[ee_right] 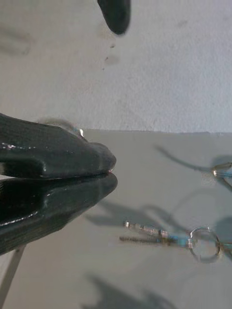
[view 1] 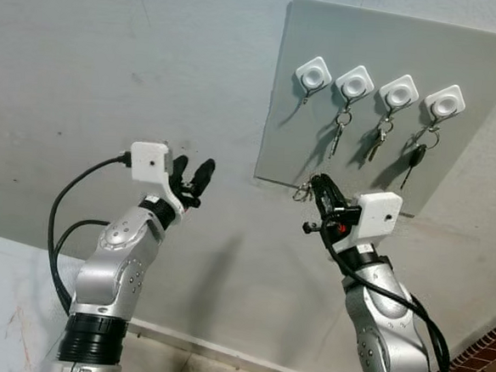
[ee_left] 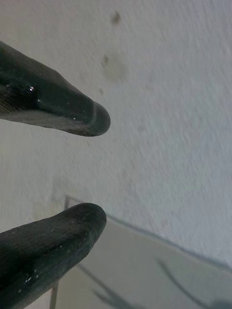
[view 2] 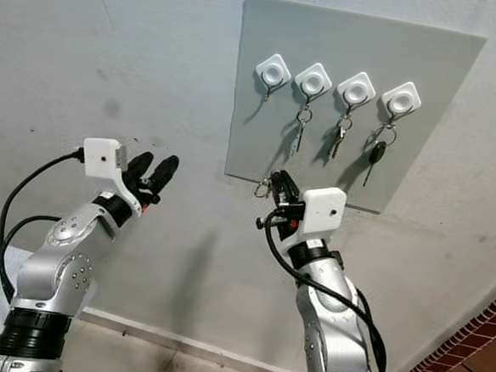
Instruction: Hang keys on a hook
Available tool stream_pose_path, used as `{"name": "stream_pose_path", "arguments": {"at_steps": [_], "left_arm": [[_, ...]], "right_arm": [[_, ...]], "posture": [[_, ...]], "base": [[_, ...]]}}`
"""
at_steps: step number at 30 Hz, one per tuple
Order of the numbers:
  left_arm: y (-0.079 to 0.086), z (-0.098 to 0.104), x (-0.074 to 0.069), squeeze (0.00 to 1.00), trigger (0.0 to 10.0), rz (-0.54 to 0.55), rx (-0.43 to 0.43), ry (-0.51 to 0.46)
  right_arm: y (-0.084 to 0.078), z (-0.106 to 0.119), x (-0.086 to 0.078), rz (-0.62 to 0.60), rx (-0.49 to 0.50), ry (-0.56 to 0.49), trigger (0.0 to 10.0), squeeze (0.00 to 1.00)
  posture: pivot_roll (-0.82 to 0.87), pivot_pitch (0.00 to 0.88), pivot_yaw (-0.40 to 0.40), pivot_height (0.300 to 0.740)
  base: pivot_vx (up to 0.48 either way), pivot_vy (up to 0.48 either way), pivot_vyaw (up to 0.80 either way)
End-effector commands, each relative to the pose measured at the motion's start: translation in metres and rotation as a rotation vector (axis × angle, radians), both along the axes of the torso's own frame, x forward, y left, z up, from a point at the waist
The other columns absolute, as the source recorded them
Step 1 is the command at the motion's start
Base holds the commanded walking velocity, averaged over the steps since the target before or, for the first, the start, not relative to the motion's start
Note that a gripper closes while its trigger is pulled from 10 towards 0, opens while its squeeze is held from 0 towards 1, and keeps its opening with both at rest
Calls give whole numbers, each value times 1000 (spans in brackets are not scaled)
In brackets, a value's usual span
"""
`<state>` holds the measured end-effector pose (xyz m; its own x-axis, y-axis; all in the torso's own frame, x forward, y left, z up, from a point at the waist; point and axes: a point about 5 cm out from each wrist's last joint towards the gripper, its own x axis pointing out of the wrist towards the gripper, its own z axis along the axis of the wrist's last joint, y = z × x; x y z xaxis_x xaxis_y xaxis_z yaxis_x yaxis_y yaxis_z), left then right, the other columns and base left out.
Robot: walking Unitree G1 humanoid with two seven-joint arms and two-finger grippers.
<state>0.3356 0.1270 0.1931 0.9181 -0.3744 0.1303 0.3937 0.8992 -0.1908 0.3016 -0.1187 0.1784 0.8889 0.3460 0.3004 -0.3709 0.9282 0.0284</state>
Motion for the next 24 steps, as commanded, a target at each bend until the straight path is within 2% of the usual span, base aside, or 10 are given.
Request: {"name": "stream_pose_path", "arguments": {"at_steps": [1, 7, 8, 10, 20, 24], "left_arm": [[-10, 14, -1, 0, 10000, -59, 22, -47], [-29, 24, -4, 0, 10000, -163, 21, -85], [-37, 29, -3, 0, 10000, -198, 26, -102], [-40, 32, -3, 0, 10000, -214, 30, -113], [-45, 43, -1, 0, 10000, -249, 35, -142], [-45, 44, 0, 0, 10000, -252, 33, -145]], "right_arm": [[3, 6, 5, 36, 1, -9, 10000, 0], [11, 20, 18, 80, 1, -39, 10000, 0], [15, 27, 25, 106, -3, -58, 10000, 0], [16, 32, 30, 117, -5, -71, 10000, 0], [14, 58, 52, 85, 10, -142, 10000, 0], [13, 61, 56, 75, 24, -156, 10000, 0]], "posture": [[36, 0, -44, 740], [34, 0, -41, 740], [35, 0, -42, 740], [38, 0, -42, 740], [40, 0, -41, 740], [42, 0, -37, 740]], "base": [[0, 0, 0], [0, 0, 0], [0, 0, 0], [0, 0, 0], [0, 0, 0], [0, 0, 0]]}}
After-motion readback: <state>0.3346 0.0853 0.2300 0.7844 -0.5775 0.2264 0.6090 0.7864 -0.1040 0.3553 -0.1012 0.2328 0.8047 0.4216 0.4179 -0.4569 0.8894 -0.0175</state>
